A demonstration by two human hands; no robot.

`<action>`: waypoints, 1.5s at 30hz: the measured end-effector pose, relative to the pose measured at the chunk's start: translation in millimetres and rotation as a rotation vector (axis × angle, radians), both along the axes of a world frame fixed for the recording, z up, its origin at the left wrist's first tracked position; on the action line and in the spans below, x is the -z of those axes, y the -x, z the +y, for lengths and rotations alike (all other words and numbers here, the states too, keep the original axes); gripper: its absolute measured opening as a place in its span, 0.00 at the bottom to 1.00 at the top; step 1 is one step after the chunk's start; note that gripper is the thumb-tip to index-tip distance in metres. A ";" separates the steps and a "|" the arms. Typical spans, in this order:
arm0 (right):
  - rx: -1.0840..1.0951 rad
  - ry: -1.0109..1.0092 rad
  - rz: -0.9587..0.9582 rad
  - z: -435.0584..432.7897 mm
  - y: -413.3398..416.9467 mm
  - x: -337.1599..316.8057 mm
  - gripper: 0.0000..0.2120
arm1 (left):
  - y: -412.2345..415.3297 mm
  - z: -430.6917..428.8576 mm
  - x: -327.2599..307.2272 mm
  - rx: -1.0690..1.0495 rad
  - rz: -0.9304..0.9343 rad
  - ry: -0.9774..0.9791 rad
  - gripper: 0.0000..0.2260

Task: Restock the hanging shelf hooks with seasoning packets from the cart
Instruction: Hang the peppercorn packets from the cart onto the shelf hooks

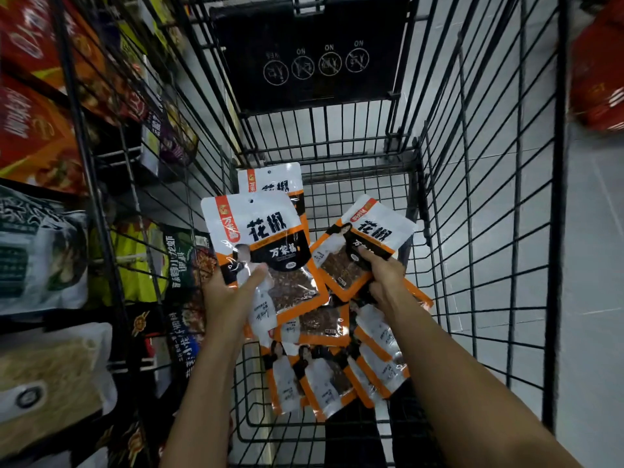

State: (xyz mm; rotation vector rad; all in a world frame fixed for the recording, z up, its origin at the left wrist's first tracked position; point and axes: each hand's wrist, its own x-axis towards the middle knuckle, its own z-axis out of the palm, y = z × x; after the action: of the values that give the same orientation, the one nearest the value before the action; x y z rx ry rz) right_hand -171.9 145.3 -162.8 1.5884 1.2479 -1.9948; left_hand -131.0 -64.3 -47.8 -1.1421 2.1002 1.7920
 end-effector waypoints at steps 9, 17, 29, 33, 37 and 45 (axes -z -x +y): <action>-0.150 -0.111 0.158 7.5 -3.5 -61.6 0.09 | -7.7 -0.7 -39.3 -0.020 -0.019 -0.133 0.33; -0.426 -0.143 0.390 33.2 -21.5 -182.2 0.19 | -36.2 7.1 -133.1 -0.103 0.193 -0.075 0.21; -0.905 0.073 0.851 53.3 -91.1 -382.3 0.10 | -213.5 29.2 -314.9 -0.366 0.563 0.192 0.10; -1.054 0.132 0.969 37.4 -134.7 -434.7 0.09 | -302.1 31.5 -371.7 -0.451 0.601 0.290 0.13; -1.255 0.141 1.146 6.0 -189.5 -483.2 0.08 | -404.2 34.0 -420.4 -0.536 0.604 0.397 0.10; -1.566 0.405 1.393 -83.3 -350.5 -565.0 0.17 | -638.9 60.0 -491.6 -0.799 0.603 0.622 0.16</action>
State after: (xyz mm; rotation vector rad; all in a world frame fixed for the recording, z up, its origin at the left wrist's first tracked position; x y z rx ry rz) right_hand 178.6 62.1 402.2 -1.1186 1.3792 -1.6131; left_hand 507.8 -4.3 443.8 -2.0289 2.9785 2.0076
